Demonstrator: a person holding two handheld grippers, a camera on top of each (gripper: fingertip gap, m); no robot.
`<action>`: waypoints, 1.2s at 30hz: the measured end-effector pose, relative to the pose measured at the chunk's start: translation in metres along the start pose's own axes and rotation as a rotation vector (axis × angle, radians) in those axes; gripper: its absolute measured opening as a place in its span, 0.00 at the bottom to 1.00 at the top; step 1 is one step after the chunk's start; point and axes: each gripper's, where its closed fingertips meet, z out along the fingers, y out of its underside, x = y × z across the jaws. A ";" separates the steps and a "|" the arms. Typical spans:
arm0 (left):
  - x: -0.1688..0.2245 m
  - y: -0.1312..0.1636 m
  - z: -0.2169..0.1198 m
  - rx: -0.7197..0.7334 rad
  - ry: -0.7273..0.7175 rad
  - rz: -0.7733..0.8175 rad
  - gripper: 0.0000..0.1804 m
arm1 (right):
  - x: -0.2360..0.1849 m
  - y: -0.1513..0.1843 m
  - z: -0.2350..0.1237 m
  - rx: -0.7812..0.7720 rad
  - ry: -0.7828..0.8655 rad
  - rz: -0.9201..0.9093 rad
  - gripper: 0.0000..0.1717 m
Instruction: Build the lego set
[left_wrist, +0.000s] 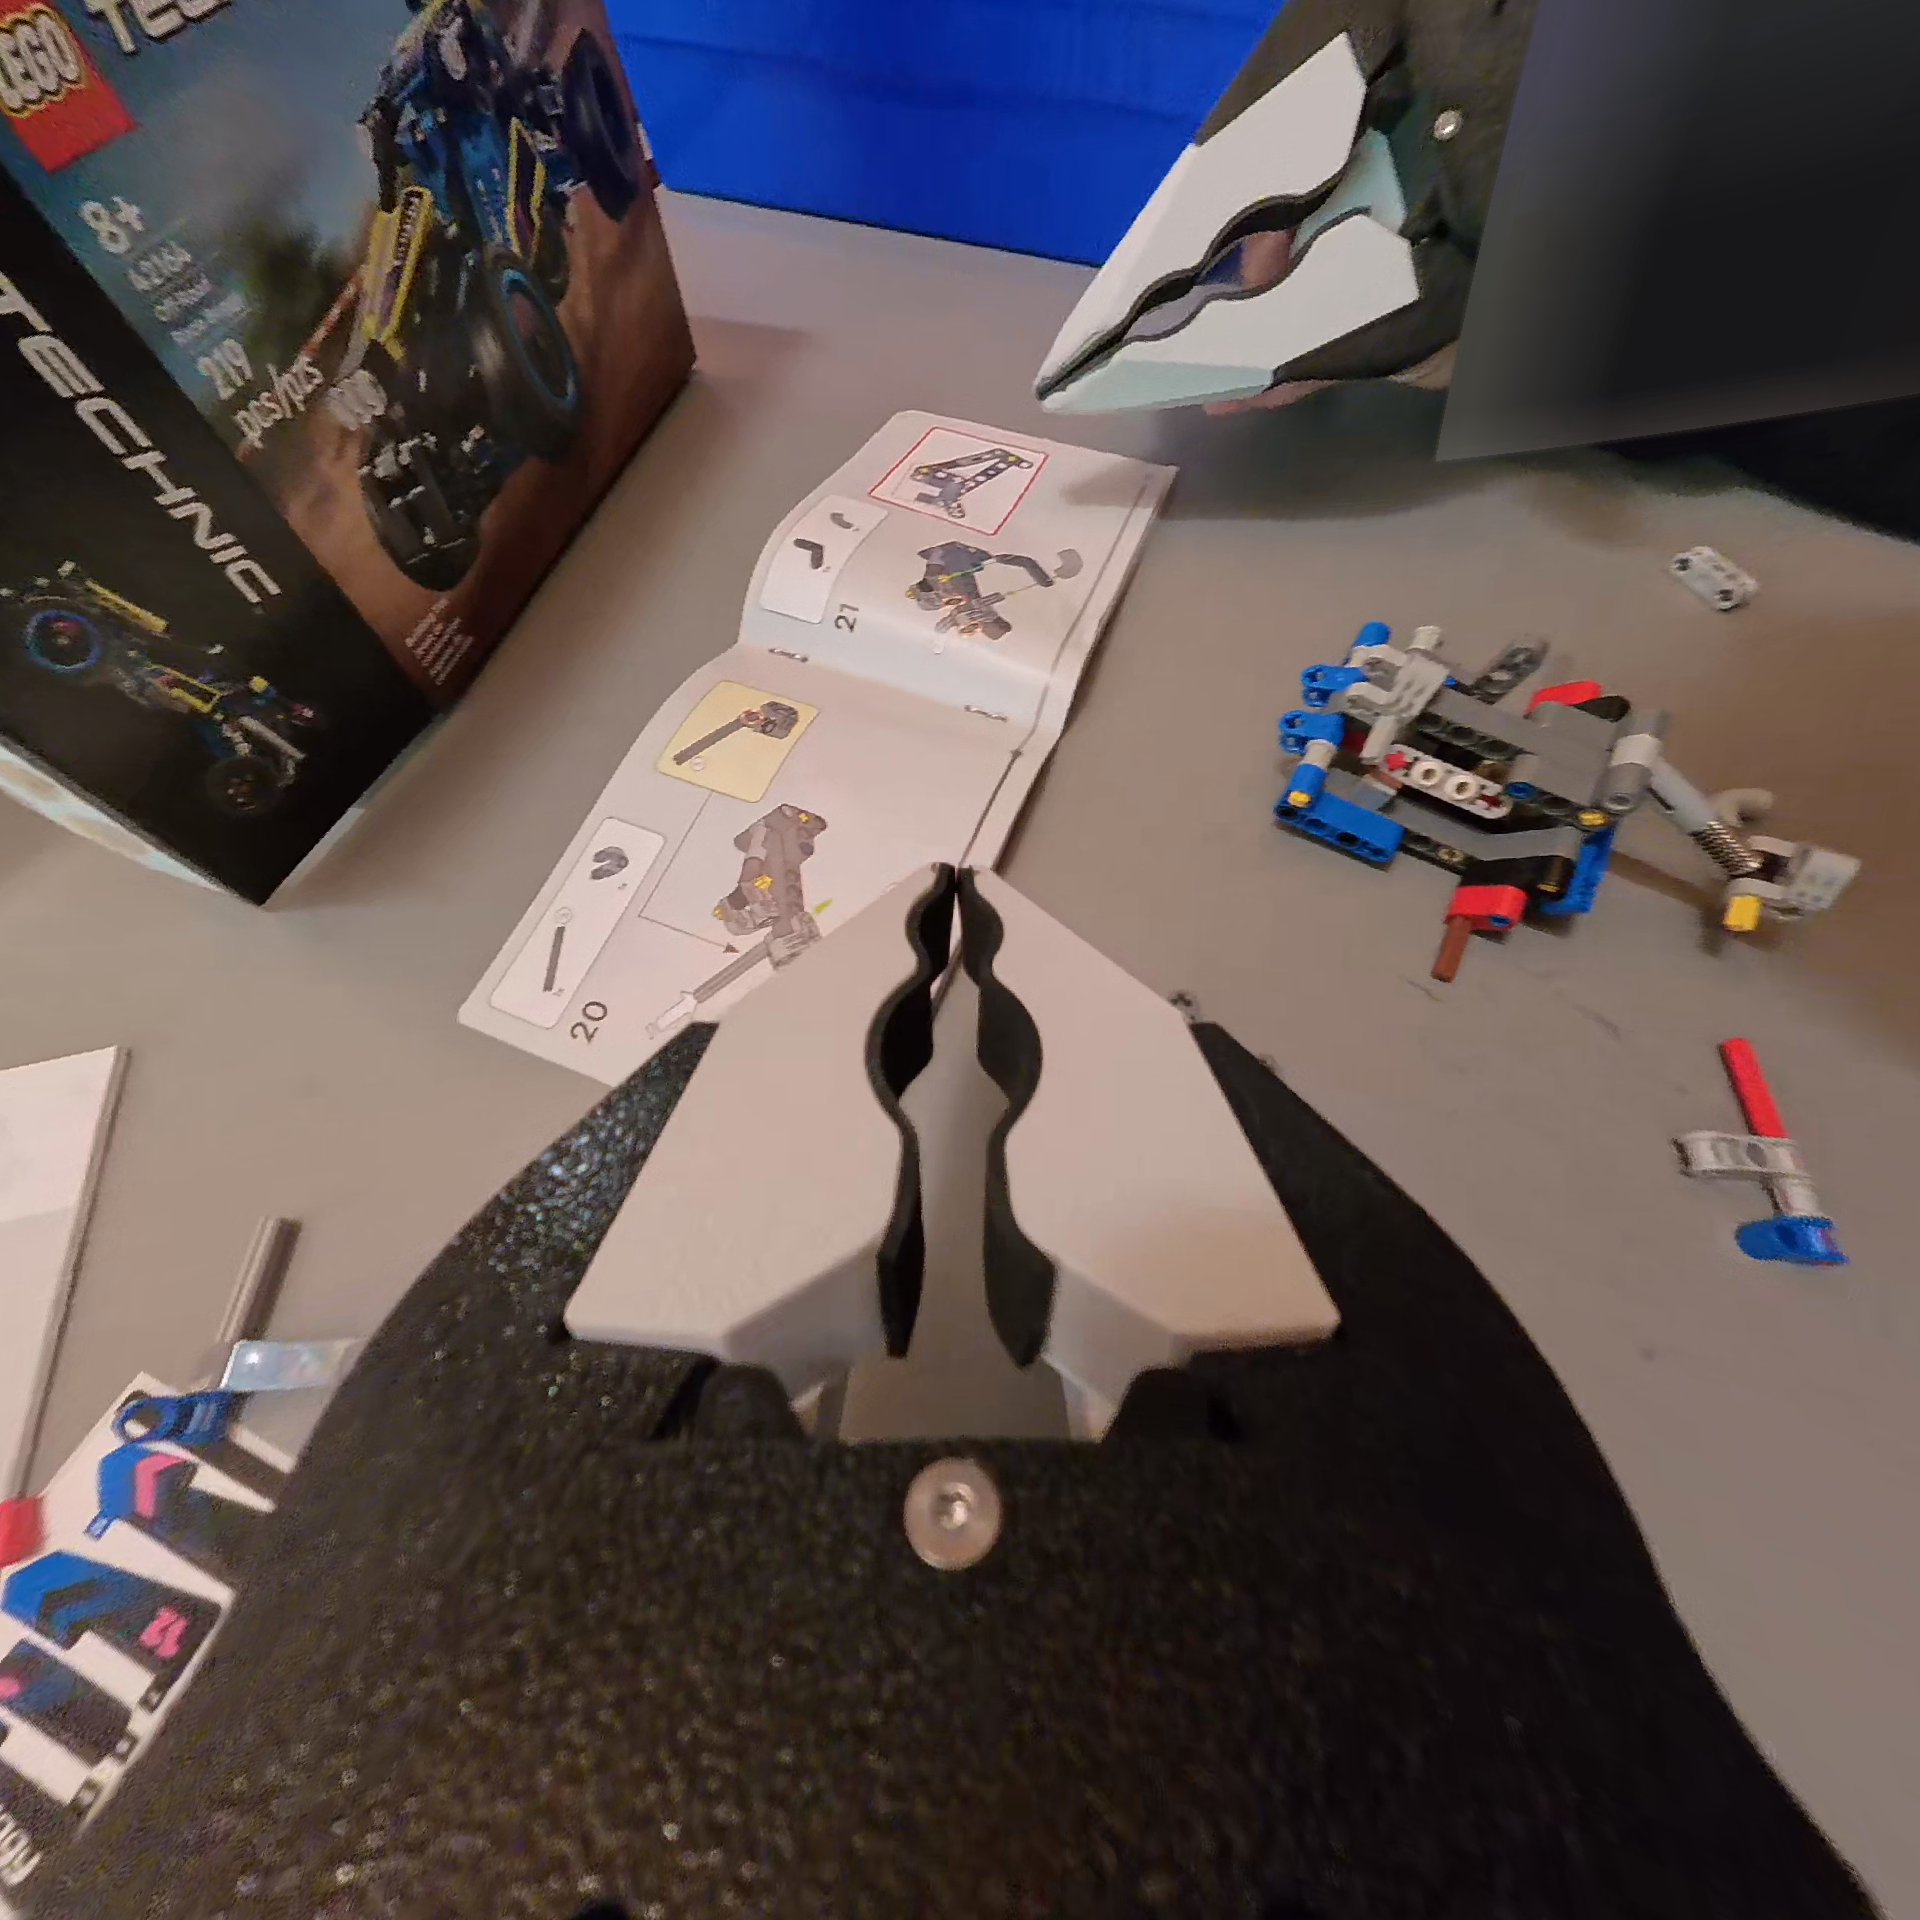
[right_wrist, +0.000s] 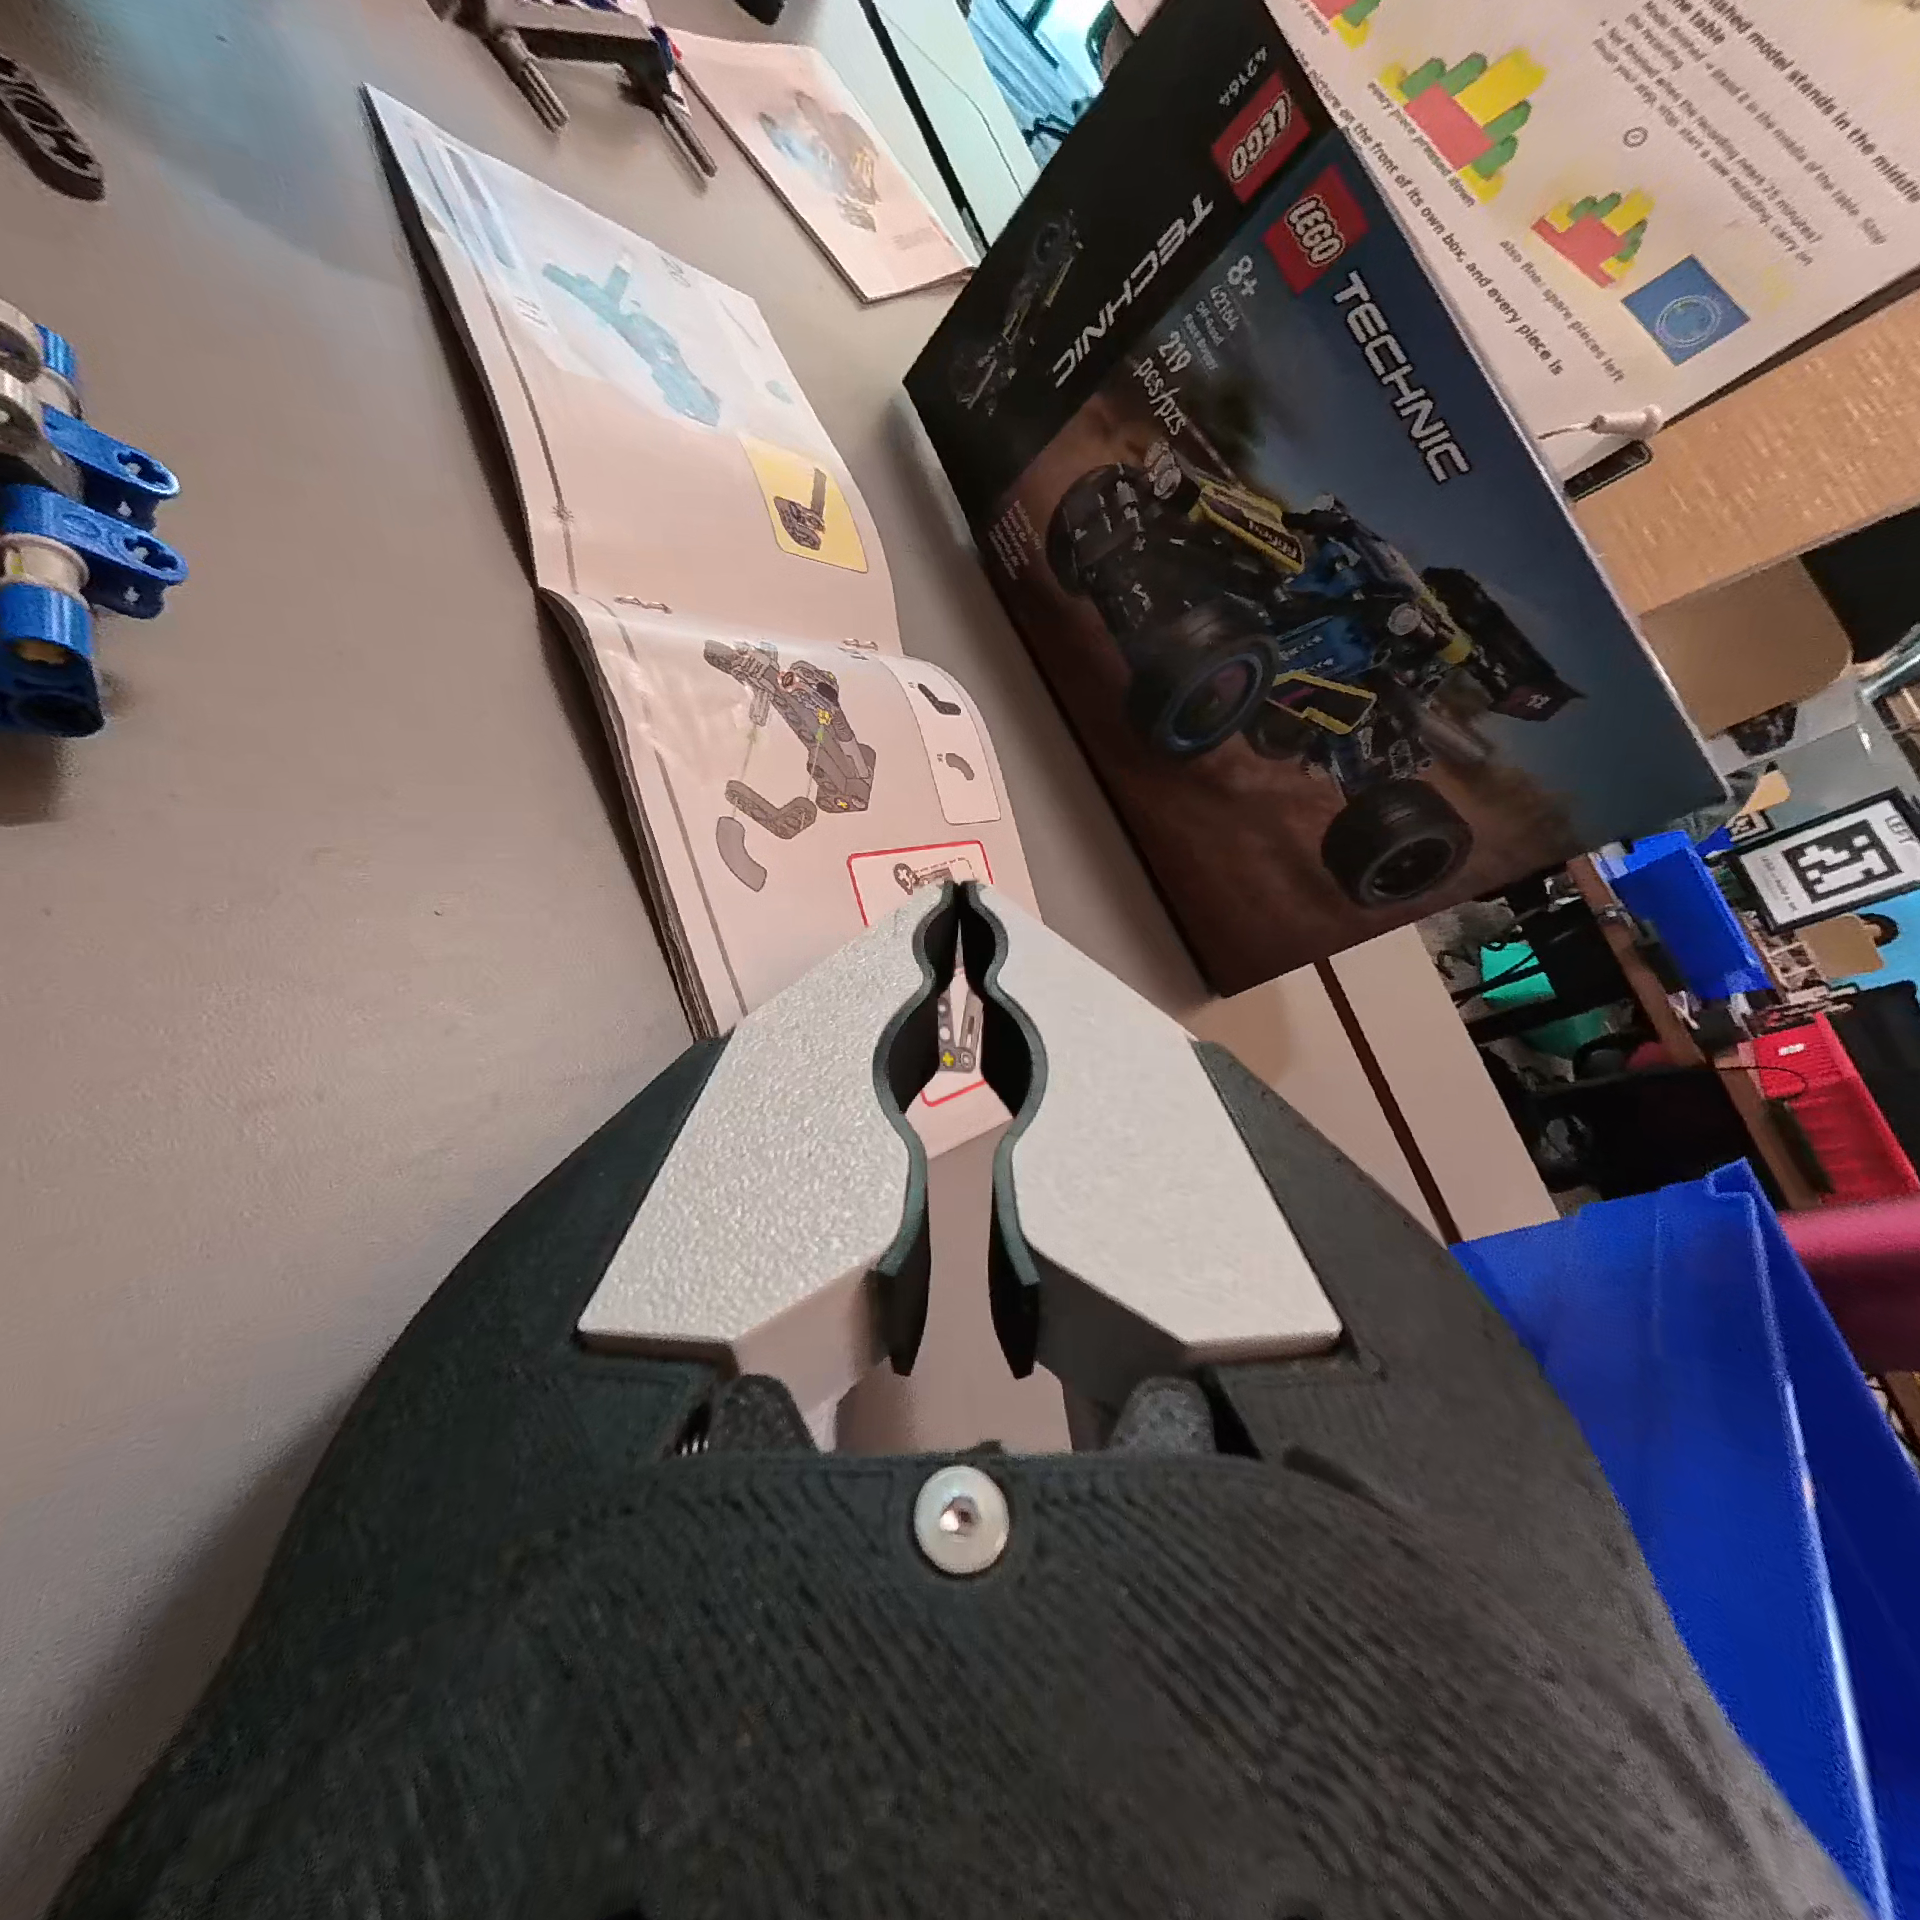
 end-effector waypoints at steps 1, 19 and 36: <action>0.002 -0.001 -0.001 0.008 0.018 -0.006 0.00 | 0.000 -0.001 0.001 0.000 0.001 -0.017 0.00; -0.016 0.018 0.004 -0.072 -0.077 -0.003 0.00 | 0.003 0.019 0.011 -0.093 -0.026 -0.161 0.00; -0.024 0.046 0.013 -0.241 -0.145 0.036 0.00 | 0.008 0.017 0.014 -0.054 0.000 -0.090 0.00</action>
